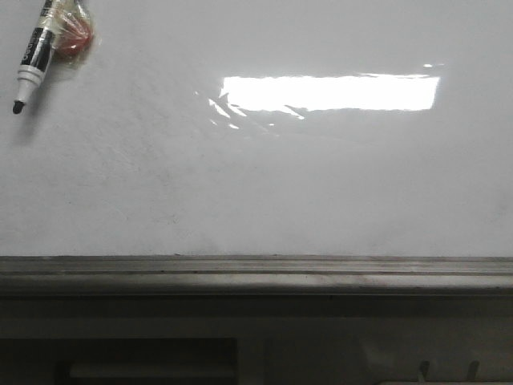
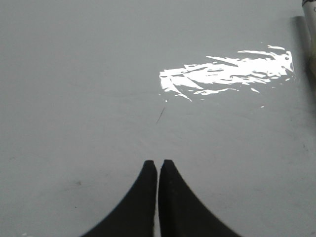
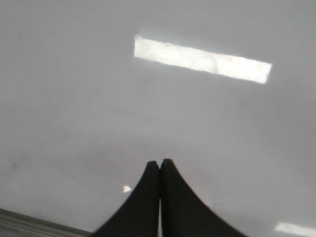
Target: Write number 6 on whiteboard
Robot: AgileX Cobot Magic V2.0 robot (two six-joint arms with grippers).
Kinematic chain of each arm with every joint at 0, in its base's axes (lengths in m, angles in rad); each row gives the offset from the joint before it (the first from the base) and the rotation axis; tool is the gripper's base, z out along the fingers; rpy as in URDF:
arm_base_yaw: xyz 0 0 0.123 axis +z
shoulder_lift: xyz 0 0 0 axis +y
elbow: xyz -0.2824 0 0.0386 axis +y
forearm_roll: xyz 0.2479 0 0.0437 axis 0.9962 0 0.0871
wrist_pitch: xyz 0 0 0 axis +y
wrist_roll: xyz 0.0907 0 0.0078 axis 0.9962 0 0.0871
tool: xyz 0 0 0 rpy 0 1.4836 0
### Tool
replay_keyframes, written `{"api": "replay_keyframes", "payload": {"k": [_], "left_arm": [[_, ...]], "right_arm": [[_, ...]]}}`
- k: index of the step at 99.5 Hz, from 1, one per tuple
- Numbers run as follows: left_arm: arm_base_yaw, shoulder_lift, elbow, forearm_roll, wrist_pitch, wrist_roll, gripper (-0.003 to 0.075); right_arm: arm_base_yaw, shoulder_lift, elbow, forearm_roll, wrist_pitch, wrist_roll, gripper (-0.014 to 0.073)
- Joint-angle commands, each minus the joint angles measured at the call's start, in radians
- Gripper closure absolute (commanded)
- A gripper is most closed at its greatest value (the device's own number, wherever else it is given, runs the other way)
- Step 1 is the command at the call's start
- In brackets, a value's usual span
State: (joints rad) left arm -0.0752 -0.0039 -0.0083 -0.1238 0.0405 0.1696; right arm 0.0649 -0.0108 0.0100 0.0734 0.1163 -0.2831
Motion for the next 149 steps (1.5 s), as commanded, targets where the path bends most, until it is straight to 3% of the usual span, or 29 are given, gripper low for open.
{"api": "replay_keyframes", "payload": {"k": [1, 21, 38, 52, 80, 91, 105, 112, 119, 127, 132, 138, 149], "left_arm": [[-0.006, -0.032, 0.048, -0.095, -0.074, -0.007, 0.0740], [-0.006, -0.032, 0.048, -0.398, -0.087, -0.007, 0.0740], [-0.006, -0.032, 0.043, -0.655, -0.125, -0.007, 0.0741], [-0.006, -0.017, -0.010, -0.642, -0.066, -0.003, 0.0741], [-0.006, 0.244, -0.309, -0.435, 0.286, 0.032, 0.0741], [-0.006, 0.370, -0.408, -0.448, 0.346, 0.130, 0.0740], [-0.006, 0.497, -0.481, -0.467, 0.371, 0.158, 0.0739], [-0.010, 0.542, -0.501, -0.528, 0.378, 0.238, 0.0724], [-0.023, 0.579, -0.514, -0.632, 0.379, 0.356, 0.0653], [-0.043, 0.624, -0.521, -0.767, 0.379, 0.473, 0.0496], [-0.054, 0.647, -0.521, -0.830, 0.379, 0.525, 0.0419], [-0.067, 0.684, -0.521, -0.916, 0.379, 0.600, 0.0336], [-0.093, 0.749, -0.521, -1.069, 0.379, 0.755, 0.0315]], "right_arm": [[-0.005, -0.018, 0.022, 0.088, -0.096, 0.000, 0.0664], [-0.005, -0.018, 0.022, 0.421, -0.146, 0.000, 0.0664], [-0.005, -0.018, 0.018, 0.586, -0.148, 0.000, 0.0664], [-0.005, 0.001, -0.040, 0.584, -0.071, 0.000, 0.0655], [-0.005, 0.301, -0.269, 0.471, 0.176, 0.000, 0.0655], [-0.005, 0.443, -0.363, 0.463, 0.234, -0.002, 0.0660], [-0.005, 0.565, -0.443, 0.462, 0.259, -0.005, 0.0651], [-0.001, 0.595, -0.470, 0.462, 0.268, -0.021, 0.0587], [0.006, 0.612, -0.486, 0.464, 0.268, -0.025, 0.0448], [0.008, 0.625, -0.497, 0.464, 0.266, -0.025, 0.0239], [0.008, 0.632, -0.501, 0.464, 0.266, -0.025, 0.0158], [0.008, 0.637, -0.504, 0.466, 0.261, -0.025, 0.0136], [0.008, 0.637, -0.504, 0.466, 0.257, -0.025, 0.0139]]}}
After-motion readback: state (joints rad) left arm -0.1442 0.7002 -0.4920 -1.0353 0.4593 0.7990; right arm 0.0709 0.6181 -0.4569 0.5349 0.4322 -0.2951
